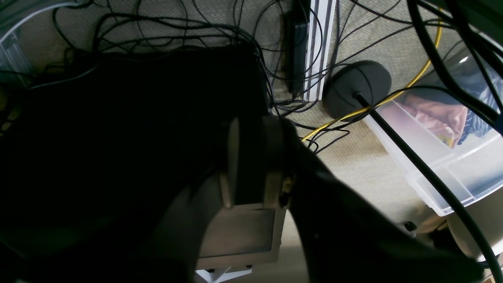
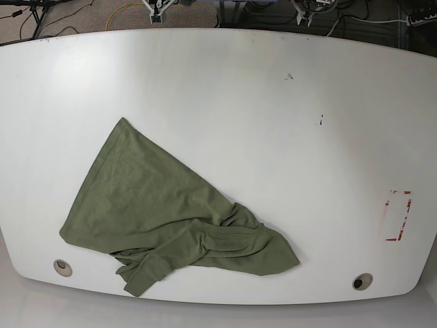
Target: Layout the t-shirt on the table in an organized manner, then fold the t-shirt properly
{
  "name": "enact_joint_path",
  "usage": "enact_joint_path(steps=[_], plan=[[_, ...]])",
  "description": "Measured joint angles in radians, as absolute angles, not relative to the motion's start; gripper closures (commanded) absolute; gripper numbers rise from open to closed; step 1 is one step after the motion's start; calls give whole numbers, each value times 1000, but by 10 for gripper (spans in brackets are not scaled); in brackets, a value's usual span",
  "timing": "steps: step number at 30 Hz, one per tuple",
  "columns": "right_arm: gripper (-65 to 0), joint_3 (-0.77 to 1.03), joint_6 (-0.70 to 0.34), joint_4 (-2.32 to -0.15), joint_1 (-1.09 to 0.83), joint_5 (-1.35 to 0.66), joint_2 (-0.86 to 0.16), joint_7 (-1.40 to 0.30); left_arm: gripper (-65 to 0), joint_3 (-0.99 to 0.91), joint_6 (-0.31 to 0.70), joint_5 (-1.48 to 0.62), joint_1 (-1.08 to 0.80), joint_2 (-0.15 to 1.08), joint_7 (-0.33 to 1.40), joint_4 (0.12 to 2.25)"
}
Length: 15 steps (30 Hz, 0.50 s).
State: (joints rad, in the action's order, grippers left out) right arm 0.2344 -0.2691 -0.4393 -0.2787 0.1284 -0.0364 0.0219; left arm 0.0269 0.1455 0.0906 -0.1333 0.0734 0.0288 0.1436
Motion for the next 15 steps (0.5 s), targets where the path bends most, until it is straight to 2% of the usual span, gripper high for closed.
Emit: enact_joint_path(steps=[15], plan=[[-109, 236, -262, -428, -265, 132, -36, 45, -88, 27, 145, 98, -135, 74, 33, 143]])
